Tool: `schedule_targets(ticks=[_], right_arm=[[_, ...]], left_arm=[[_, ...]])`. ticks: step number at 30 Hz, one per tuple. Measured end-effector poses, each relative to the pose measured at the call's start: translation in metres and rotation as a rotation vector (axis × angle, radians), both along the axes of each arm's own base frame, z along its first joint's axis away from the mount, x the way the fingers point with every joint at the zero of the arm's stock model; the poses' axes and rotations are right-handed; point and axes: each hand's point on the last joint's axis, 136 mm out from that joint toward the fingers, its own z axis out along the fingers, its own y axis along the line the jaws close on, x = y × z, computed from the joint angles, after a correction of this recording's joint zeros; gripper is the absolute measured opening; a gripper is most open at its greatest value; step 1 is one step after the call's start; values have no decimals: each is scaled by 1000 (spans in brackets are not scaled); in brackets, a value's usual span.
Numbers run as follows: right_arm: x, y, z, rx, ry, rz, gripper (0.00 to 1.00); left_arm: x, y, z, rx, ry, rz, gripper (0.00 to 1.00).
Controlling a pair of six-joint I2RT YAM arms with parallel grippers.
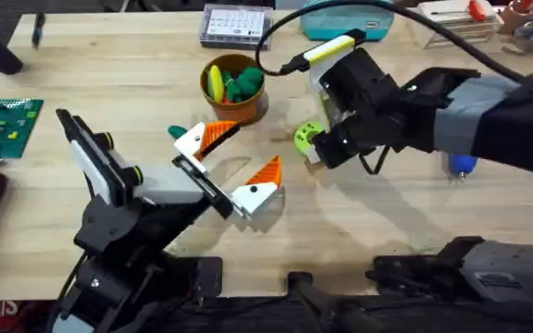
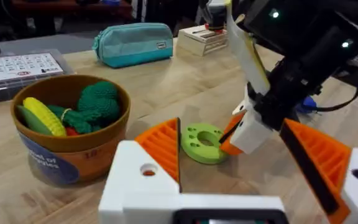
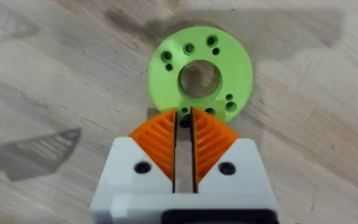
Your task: Pick up the gripper from the table and insert it into the empty holder that is missing its gripper. Then pick up a screw, insert it into the mounting hole, and use the screwdriver to tighten it. Finally, clean up the table by picking up the vegetable and placing it into the bucket.
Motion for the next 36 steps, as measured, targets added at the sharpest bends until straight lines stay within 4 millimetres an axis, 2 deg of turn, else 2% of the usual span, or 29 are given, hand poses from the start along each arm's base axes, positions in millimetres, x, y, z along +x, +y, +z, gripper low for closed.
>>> schedule_targets(ticks=[11,12,15,28,36], right_arm=[[0,0,0,0,0,0,157],[0,0,0,0,0,1,142],[2,1,1,3,-8,7,14],[1,1,3,-5,-7,21,6],[10,7,29,-12,-6,38,6]], left_arm=[[0,0,0,0,1,0,982],[0,0,0,0,0,0,982],[0,0,0,0,0,0,982],[0,0,0,0,0,0,982],[0,0,0,0,0,0,982]])
